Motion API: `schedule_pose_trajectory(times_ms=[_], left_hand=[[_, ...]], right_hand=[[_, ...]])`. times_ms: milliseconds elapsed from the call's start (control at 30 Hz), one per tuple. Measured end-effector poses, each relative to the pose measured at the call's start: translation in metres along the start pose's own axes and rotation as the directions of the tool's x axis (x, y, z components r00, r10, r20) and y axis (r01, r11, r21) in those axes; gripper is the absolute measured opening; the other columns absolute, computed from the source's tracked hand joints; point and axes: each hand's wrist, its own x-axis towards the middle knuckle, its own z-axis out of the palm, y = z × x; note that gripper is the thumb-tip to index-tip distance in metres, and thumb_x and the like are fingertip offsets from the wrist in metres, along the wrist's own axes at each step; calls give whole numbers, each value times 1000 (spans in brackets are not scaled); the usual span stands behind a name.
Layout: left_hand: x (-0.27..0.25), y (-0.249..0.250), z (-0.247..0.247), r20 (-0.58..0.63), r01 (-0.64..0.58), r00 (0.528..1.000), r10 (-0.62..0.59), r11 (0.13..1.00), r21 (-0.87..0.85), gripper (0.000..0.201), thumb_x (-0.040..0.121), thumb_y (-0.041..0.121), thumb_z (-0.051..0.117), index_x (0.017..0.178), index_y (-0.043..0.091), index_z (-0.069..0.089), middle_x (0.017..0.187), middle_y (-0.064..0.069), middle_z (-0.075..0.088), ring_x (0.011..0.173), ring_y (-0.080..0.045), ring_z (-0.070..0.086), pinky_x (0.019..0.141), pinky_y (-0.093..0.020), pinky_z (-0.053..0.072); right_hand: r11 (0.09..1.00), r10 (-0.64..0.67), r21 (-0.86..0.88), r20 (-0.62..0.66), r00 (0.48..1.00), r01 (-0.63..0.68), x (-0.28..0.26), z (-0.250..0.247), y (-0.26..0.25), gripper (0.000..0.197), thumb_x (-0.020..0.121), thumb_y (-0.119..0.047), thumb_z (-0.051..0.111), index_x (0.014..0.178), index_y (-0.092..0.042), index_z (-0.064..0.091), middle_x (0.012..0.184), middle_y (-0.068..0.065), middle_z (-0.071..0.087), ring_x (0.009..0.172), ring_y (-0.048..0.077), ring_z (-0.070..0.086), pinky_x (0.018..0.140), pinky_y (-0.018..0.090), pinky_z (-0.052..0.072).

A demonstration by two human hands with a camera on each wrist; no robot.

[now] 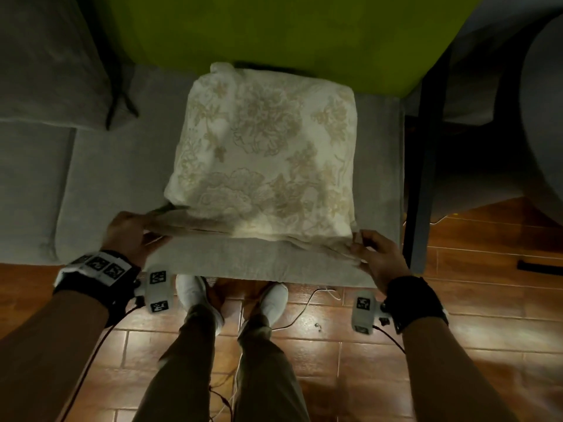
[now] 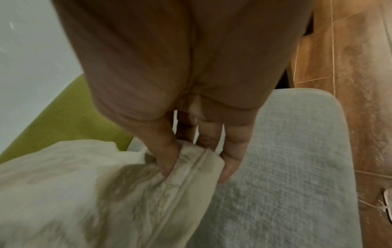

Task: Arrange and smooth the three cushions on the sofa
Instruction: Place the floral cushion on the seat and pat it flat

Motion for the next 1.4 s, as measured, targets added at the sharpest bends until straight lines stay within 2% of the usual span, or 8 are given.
schedule_pose_trajectory(times_ms=[200,267,400,500,600,700,933,1400], left_hand=[[-2,-8,-28,13,12,1000,-13,999,31,26,89,-12,52,93,14,51,113,-28,57,93,-39,64,90,-52,52],[-3,-6,-29,-16,-4,1000,5,998,69,24,91,-9,51,92,15,53,116,-25,58,102,-41,62,93,-51,51],[1,-10,-30,-45,22,999,-8,951,308,23,85,-2,61,103,14,60,115,-21,62,101,-36,62,86,-44,54],[-6,7,-20,-13,-184,963,268,694,696,58,84,30,69,137,18,51,132,-18,57,114,-36,58,99,-46,47],[-40,33,15,193,-519,784,590,452,725,83,87,58,63,154,33,22,161,-10,19,145,-36,25,114,-51,28],[-66,54,67,509,-672,633,583,88,736,119,65,82,64,154,47,-7,165,-4,-21,151,-38,-13,115,-62,10],[-11,29,111,634,-611,731,253,-173,773,135,43,100,52,142,58,-30,152,3,-49,144,-46,-29,107,-79,12],[38,-2,133,628,-589,766,134,-243,771,137,41,99,52,135,58,-39,147,3,-54,144,-47,-29,107,-80,11]], right_hand=[[984,101,144,13,995,-102,-1,5,3,50,62,-43,93,102,-19,75,113,13,75,103,29,71,89,45,56],[993,84,90,-73,994,-78,1,2,4,28,75,-31,88,96,-19,73,111,15,74,100,30,71,85,41,56],[927,-52,-374,-224,973,-37,1,13,-7,16,88,-5,69,98,-17,64,98,5,65,104,37,65,75,29,44],[797,-312,-592,-229,922,122,-19,32,-32,39,88,5,53,122,-14,59,125,11,59,120,35,56,86,30,42],[591,-703,-665,-147,696,456,-43,53,-63,47,96,-16,60,142,-14,50,156,13,40,145,33,34,115,44,33],[400,-831,-696,-2,556,596,-45,87,-93,70,96,-46,56,156,-17,35,168,15,17,155,40,11,124,55,15],[439,-489,-830,101,866,344,13,143,-45,93,87,-86,34,154,-49,-21,164,-9,-34,152,29,-31,118,70,-7],[447,-531,-806,110,840,388,49,121,71,99,87,-86,21,153,-34,-32,162,3,-36,152,30,-27,124,57,-9]])
